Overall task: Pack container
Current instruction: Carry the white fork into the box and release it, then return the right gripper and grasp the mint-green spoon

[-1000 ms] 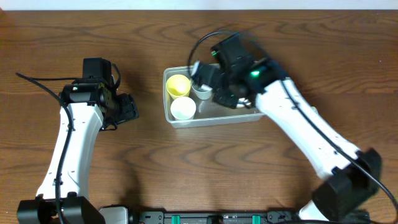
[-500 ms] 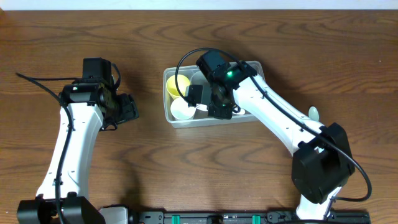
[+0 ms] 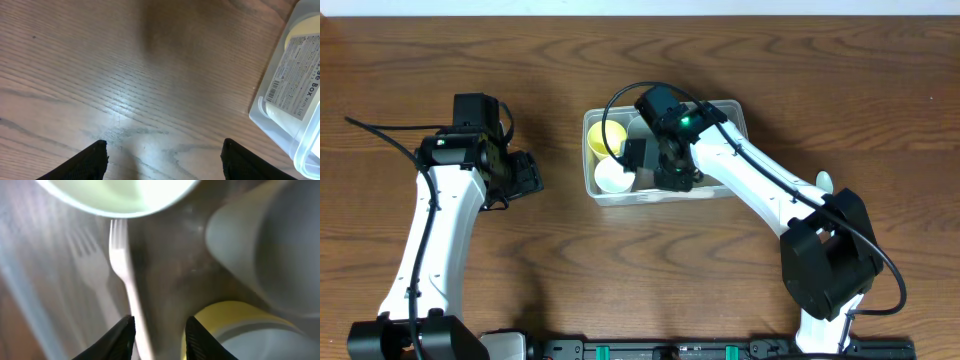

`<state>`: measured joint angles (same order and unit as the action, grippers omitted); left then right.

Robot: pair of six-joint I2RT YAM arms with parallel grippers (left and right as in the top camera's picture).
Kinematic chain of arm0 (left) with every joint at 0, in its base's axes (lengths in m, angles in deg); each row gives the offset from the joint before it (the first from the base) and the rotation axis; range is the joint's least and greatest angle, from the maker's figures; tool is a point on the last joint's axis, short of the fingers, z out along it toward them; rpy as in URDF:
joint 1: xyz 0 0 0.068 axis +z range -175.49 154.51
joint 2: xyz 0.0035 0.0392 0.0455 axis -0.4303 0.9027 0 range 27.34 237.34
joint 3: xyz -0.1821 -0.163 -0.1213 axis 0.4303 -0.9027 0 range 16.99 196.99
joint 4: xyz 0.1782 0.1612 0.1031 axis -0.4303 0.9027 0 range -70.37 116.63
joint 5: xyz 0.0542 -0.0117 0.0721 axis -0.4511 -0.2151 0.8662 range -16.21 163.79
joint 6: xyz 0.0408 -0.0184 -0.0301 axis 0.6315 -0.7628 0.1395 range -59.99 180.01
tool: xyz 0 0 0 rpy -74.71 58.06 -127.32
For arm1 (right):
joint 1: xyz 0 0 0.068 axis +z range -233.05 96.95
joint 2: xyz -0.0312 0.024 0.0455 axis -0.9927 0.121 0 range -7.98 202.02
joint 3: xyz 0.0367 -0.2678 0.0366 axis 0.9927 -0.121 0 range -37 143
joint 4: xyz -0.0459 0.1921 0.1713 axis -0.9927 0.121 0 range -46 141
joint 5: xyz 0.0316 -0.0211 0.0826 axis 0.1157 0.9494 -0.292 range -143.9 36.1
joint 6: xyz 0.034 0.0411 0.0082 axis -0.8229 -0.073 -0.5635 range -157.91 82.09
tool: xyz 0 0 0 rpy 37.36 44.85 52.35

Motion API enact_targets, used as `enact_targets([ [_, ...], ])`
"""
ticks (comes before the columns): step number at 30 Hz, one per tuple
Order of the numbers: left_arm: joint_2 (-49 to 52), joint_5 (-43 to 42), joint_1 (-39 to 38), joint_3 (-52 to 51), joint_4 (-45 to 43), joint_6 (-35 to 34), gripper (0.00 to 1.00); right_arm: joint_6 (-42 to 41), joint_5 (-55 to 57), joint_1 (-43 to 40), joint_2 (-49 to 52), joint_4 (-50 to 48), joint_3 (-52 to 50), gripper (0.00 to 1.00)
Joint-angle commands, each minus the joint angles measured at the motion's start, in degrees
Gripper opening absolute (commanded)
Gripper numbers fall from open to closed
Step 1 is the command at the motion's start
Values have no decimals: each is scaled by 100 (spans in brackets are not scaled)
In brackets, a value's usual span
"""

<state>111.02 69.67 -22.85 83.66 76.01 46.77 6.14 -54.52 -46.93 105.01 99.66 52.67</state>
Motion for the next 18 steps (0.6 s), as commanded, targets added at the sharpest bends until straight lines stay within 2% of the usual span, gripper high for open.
enact_targets([
  [1, 13, 24, 35, 122, 15, 76, 73, -824, 332, -164, -308, -162, 295, 35],
  [5, 13, 24, 35, 122, 24, 76, 74, -2120, 533, -605, -1001, -675, 544, 38],
  [8, 13, 24, 35, 122, 48, 79, 73, -3464, 533, -1250, -1572, -789, 570, 65],
  [9, 13, 24, 35, 122, 57, 79, 73, -3807, 531, -1541, -1735, -699, 570, 69],
  [12, 13, 24, 35, 122, 59, 79, 74, -4586, 522, -2424, -2017, -201, 568, 70],
  [15, 13, 24, 35, 122, 55, 79, 73, -4865, 391, -3383, -2061, 457, 553, 77],
  [18, 13, 24, 35, 122, 39, 79, 73, -4588, 203, -4175, -2015, 833, 282, 81],
])
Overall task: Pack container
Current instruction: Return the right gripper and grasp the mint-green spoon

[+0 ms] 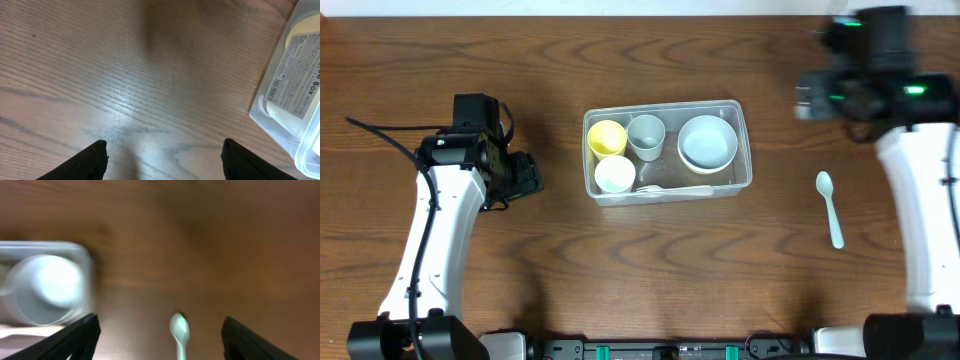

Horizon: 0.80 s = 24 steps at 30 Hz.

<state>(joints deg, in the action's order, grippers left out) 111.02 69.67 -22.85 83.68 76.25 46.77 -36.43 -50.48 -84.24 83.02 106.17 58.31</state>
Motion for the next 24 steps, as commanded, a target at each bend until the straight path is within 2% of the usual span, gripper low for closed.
enact_targets([
  [1, 13, 24, 35, 120, 9, 79, 74, -118, -221, -614, 203, 236, -417, 83],
  [4, 13, 24, 35, 120, -26, 76, 74, 286, -219, -984, 308, 219, -1012, 87],
  [9, 13, 24, 35, 120, -28, 76, 74, 557, -223, -1117, 623, -391, -2026, 95],
  [14, 13, 24, 35, 120, -26, 76, 73, 807, -190, -1119, 1285, -868, -2612, 95],
  [24, 13, 24, 35, 120, -33, 76, 74, 756, -197, -1117, 2260, -905, -2653, 90],
])
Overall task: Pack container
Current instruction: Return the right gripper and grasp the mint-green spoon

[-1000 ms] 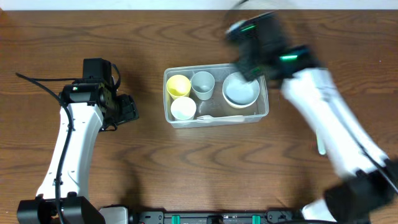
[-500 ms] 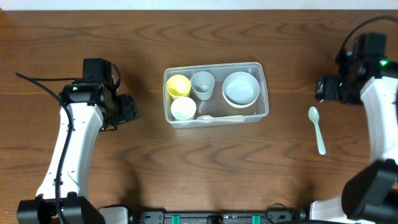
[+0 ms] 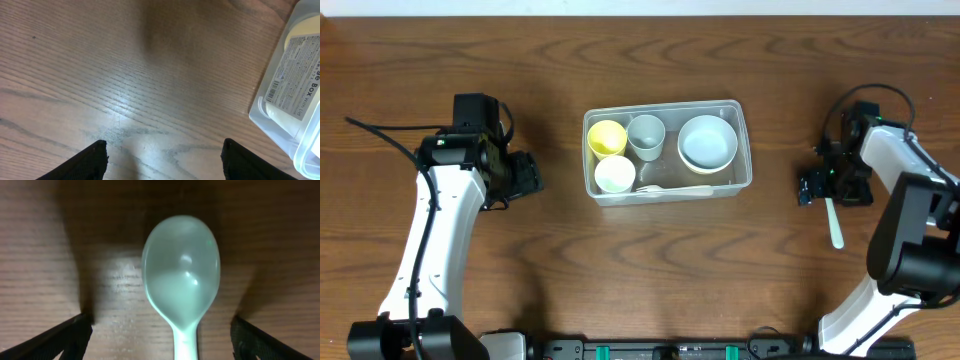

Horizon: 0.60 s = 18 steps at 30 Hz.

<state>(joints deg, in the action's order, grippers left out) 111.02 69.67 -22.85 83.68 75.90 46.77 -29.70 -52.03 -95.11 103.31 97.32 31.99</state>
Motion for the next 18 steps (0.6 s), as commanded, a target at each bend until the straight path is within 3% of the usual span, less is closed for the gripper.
enact_targets([
  [1, 13, 24, 35, 120, 2, 76, 73, 83, -39, -31, 254, -17, -24, 89],
  [4, 13, 24, 35, 120, 4, 76, 73, 83, -39, -31, 278, -20, -44, 85],
  [9, 13, 24, 35, 120, 4, 76, 73, 81, -39, -31, 280, -17, -44, 59],
  [18, 13, 24, 35, 120, 9, 76, 74, 42, -37, -31, 278, -7, -44, 27],
])
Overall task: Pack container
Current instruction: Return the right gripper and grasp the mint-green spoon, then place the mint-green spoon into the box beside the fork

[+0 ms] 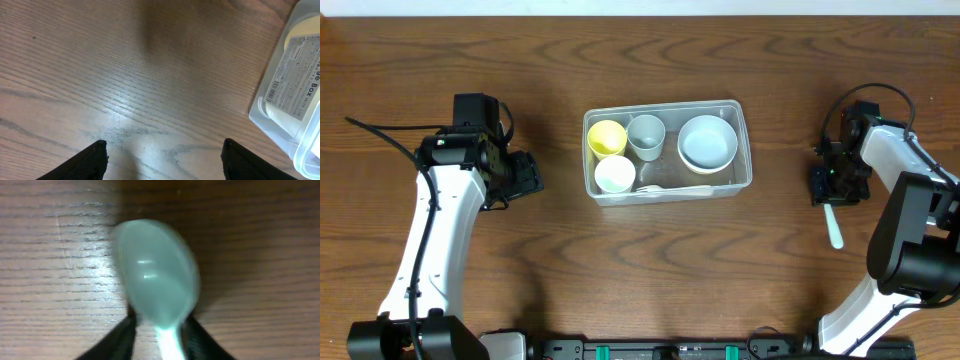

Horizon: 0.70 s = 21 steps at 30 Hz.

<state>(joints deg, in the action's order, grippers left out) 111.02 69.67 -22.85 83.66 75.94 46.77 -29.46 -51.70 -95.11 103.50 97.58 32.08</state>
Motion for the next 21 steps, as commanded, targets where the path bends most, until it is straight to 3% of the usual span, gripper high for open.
enact_targets([
  [1, 13, 24, 35, 122, 9, 76, 73, 17, -70, -31, 258, -44, -52, 22],
  [7, 13, 24, 35, 122, 20, 76, 73, 15, -72, -31, 258, -50, -52, 15],
  [13, 13, 24, 35, 122, 20, 76, 74, -26, -79, -9, 258, -155, -31, 2],
  [21, 13, 24, 35, 122, 24, 76, 74, -55, -861, 367, 17, 542, 1292, 1],
])
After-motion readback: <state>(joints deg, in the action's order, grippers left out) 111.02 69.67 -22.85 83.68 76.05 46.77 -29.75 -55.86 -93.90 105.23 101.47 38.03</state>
